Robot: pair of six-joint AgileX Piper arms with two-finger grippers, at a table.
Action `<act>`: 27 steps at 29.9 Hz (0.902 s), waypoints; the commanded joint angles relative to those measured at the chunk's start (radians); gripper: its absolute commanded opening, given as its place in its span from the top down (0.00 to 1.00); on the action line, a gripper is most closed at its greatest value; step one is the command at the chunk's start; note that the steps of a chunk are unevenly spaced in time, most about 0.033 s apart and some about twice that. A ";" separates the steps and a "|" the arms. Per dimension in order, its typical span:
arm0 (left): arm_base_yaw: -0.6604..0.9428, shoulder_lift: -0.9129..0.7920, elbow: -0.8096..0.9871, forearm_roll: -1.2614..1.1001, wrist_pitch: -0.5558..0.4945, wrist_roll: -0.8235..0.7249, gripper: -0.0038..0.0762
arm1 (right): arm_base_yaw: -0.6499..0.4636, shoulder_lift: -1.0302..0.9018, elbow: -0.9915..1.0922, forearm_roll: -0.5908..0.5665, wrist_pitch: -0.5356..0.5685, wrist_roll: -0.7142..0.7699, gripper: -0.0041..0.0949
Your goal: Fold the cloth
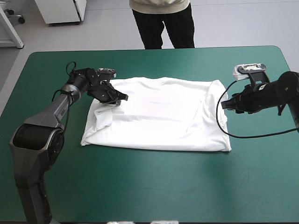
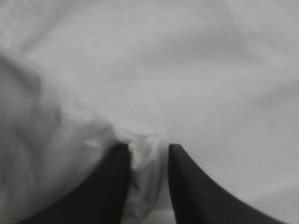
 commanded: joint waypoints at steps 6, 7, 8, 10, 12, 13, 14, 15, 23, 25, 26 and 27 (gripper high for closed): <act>-0.007 -0.067 -0.034 -0.028 -0.015 0.002 0.49 | -0.007 -0.035 -0.033 0.020 -0.022 -0.009 0.58; -0.007 -0.077 -0.034 -0.026 -0.017 0.002 0.49 | -0.007 -0.035 -0.033 0.020 -0.022 -0.009 0.58; -0.007 -0.091 -0.034 -0.024 -0.024 0.002 0.49 | -0.007 -0.035 -0.033 0.020 -0.022 -0.009 0.58; -0.007 -0.124 -0.034 -0.020 -0.036 0.002 0.49 | -0.007 -0.035 -0.034 0.020 -0.022 -0.009 0.58; -0.007 -0.169 -0.034 -0.020 -0.049 0.004 0.49 | -0.007 -0.035 -0.034 0.020 -0.022 -0.009 0.58; -0.007 -0.194 -0.034 -0.017 -0.049 0.004 0.49 | -0.007 -0.037 -0.034 0.020 -0.022 -0.009 0.58; -0.007 -0.220 -0.034 -0.015 -0.043 0.004 0.49 | -0.007 -0.037 -0.035 0.020 -0.021 -0.009 0.58; -0.007 -0.245 -0.034 -0.015 -0.029 0.004 0.49 | -0.007 -0.037 -0.035 0.020 -0.021 -0.009 0.58; -0.007 -0.426 0.025 0.114 0.186 -0.022 0.49 | -0.007 -0.113 -0.033 -0.065 -0.018 0.022 0.58; -0.007 -0.494 0.093 0.168 0.174 -0.059 0.49 | -0.009 -0.146 -0.022 -0.105 -0.017 0.050 0.58; -0.007 -0.529 0.133 0.195 0.169 -0.078 0.49 | -0.009 -0.159 -0.014 -0.114 -0.015 0.058 0.58; -0.007 -0.564 0.176 0.217 0.161 -0.101 0.49 | -0.009 -0.174 -0.005 -0.114 -0.015 0.058 0.58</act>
